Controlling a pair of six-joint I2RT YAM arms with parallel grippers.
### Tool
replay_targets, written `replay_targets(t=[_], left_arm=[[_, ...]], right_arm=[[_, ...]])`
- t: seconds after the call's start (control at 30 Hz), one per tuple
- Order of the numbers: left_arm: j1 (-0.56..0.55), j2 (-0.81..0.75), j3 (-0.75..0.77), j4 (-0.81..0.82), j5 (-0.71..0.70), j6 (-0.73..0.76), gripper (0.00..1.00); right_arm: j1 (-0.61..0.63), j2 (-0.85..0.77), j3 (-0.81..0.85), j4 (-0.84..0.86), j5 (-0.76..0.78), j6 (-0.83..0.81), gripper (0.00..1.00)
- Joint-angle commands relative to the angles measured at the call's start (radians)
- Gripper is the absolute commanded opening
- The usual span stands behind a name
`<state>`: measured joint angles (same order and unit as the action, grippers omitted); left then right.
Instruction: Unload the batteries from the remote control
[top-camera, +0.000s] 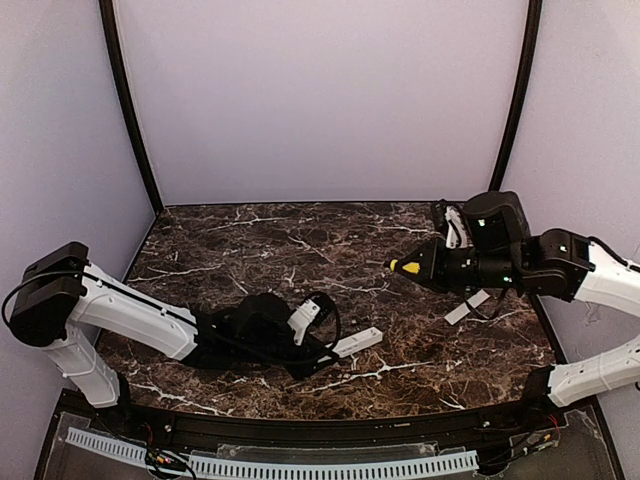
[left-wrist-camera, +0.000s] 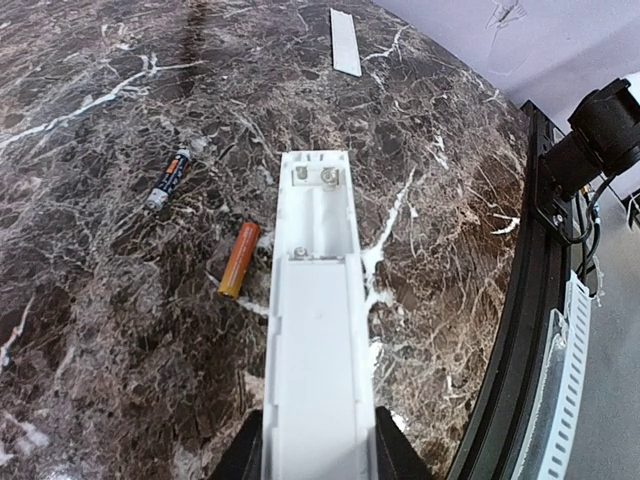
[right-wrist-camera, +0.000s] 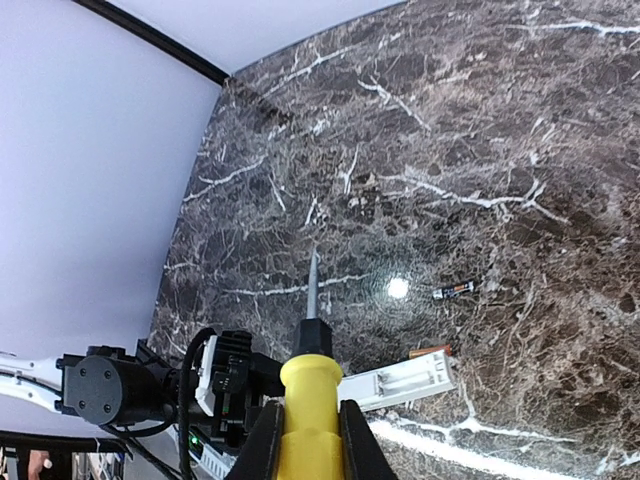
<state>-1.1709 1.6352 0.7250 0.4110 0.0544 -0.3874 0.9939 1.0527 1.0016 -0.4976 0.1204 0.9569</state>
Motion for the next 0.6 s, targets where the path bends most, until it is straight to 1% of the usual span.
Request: replay_targets(t=[0.0,0.1,0.2,0.3,0.43,0.57], left_arm=[[-0.004,-0.114,-0.048,-0.011,-0.096,-0.005,0.0],[-0.005,-0.169,-0.071,-0.047,-0.155,-0.003,0.0],[-0.004,-0.241,-0.099,-0.094,-0.22,0.004,0.0],[-0.004,-0.295,-0.108,-0.148,-0.269,0.014,0.0],[-0.004,-0.364,-0.097,-0.267,-0.312,0.033,0.0],[-0.005,-0.435,-0.1,-0.329,-0.336,0.03,0.0]], right_arm=[[-0.008,-0.115,-0.069,-0.043,0.133,-0.028,0.0],[-0.008,-0.19,-0.146,-0.044,0.203,-0.029,0.0],[-0.009,-0.263,-0.236,-0.045,0.314,-0.037,0.0],[-0.011,-0.281,-0.276,-0.043,0.405,-0.06,0.0],[-0.035,-0.21,-0.272,-0.02,0.465,-0.144,0.0],[-0.136,-0.082,-0.241,0.045,0.407,-0.302,0.0]])
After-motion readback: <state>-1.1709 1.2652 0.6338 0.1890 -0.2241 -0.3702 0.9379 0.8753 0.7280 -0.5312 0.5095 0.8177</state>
